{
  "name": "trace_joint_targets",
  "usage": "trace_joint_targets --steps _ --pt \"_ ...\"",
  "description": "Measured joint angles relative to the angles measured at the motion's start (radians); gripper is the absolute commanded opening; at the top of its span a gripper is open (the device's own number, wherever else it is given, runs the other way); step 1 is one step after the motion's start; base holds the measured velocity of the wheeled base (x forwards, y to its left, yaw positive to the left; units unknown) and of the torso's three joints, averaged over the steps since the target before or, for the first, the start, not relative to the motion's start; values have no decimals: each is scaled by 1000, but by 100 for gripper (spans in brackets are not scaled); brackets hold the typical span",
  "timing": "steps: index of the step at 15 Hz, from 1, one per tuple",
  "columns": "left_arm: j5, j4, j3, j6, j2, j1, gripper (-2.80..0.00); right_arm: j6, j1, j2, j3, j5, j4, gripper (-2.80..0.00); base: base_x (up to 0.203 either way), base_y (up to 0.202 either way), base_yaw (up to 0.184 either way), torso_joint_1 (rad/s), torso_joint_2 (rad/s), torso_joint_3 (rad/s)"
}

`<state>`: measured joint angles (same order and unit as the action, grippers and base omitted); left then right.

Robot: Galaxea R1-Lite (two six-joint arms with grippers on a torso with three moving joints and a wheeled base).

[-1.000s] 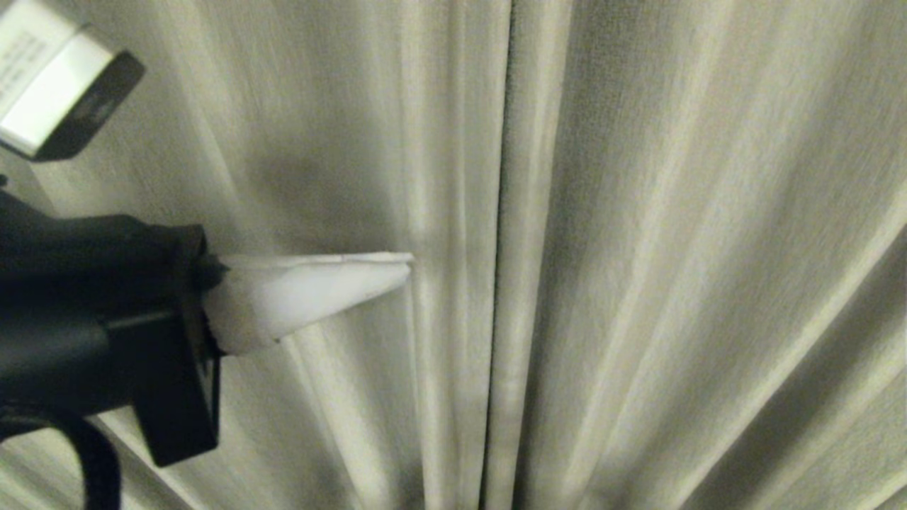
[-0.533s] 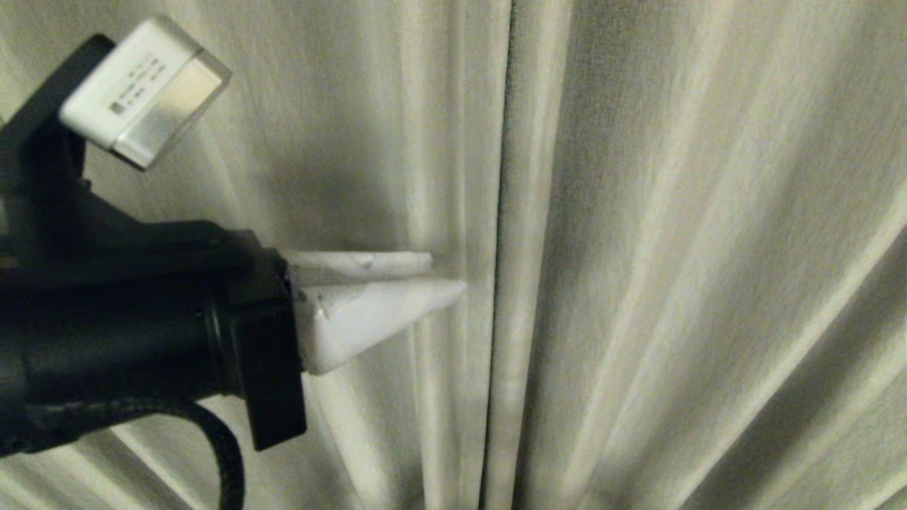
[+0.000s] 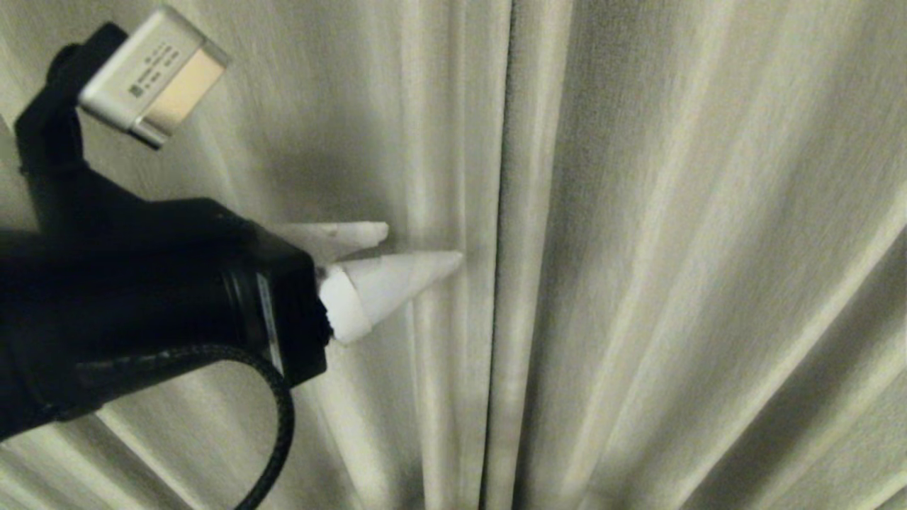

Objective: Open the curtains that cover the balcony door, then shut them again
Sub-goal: Pull the outer curtains open on both sides

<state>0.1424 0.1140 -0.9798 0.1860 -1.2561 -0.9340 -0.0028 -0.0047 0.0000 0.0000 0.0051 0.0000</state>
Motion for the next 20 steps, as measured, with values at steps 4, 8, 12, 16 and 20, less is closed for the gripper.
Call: trace_joint_targets --steps 4,8,12,16,20 --pt "3 1 -57 -16 -56 25 0 0 0 0 0 0 0 -280 0 0 0 0 0 0" --pt "1 40 -174 -30 -169 67 0 0 0 0 0 0 0 -280 0 0 0 0 0 0" --pt "13 196 -269 -81 -306 113 0 0 0 0 0 0 0 -280 0 0 0 0 0 0" --pt "27 213 -327 -112 -391 144 0 0 0 0 0 0 0 -280 0 0 0 0 0 0" --pt "40 214 -338 -140 -420 166 -212 0 0 0 0 0 0 -280 0 0 0 0 0 0"
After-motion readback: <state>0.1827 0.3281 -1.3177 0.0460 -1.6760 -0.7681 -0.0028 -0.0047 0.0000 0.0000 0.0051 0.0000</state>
